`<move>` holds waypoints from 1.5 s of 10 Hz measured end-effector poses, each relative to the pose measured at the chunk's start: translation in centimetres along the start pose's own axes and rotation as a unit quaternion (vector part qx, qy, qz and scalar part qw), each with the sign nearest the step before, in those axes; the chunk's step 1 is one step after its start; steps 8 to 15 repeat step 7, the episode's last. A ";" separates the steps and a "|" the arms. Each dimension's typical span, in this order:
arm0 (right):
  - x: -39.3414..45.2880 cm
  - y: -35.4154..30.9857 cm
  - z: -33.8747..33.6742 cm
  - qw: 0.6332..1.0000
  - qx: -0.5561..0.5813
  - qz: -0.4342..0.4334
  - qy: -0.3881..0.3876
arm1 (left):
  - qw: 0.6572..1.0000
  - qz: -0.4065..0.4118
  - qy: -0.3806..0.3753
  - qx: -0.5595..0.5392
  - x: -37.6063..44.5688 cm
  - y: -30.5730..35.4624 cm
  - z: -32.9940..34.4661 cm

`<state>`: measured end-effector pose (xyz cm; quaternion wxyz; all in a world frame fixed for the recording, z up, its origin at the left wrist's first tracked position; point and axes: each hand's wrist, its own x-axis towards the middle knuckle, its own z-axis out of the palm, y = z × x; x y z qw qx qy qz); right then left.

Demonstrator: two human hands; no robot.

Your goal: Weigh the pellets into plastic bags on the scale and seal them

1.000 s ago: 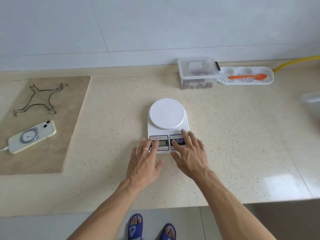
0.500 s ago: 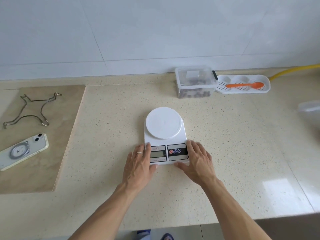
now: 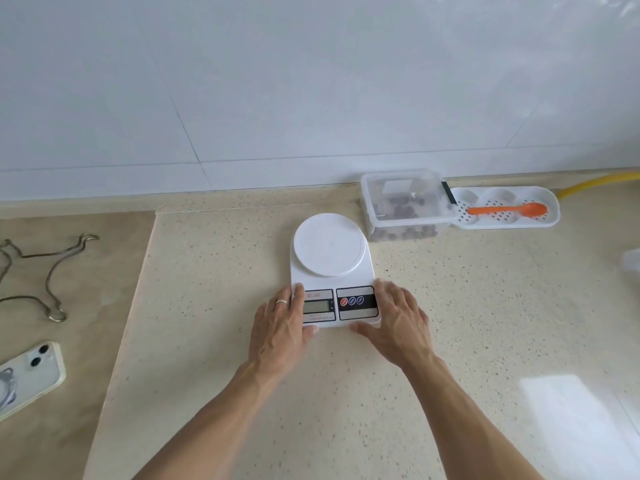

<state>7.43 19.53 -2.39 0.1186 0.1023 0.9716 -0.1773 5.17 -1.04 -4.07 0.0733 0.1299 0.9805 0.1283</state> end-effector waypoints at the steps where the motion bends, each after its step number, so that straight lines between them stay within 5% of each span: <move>1: 1.3 -0.4 0.0 1.000 0.006 0.010 0.003 | 1.000 0.005 -0.003 0.004 1.6 -0.3 -0.3; 15: 5.4 -0.5 -1.1 1.000 0.005 0.013 -0.018 | 0.999 -0.013 -0.026 -0.015 4.9 0.1 -1.7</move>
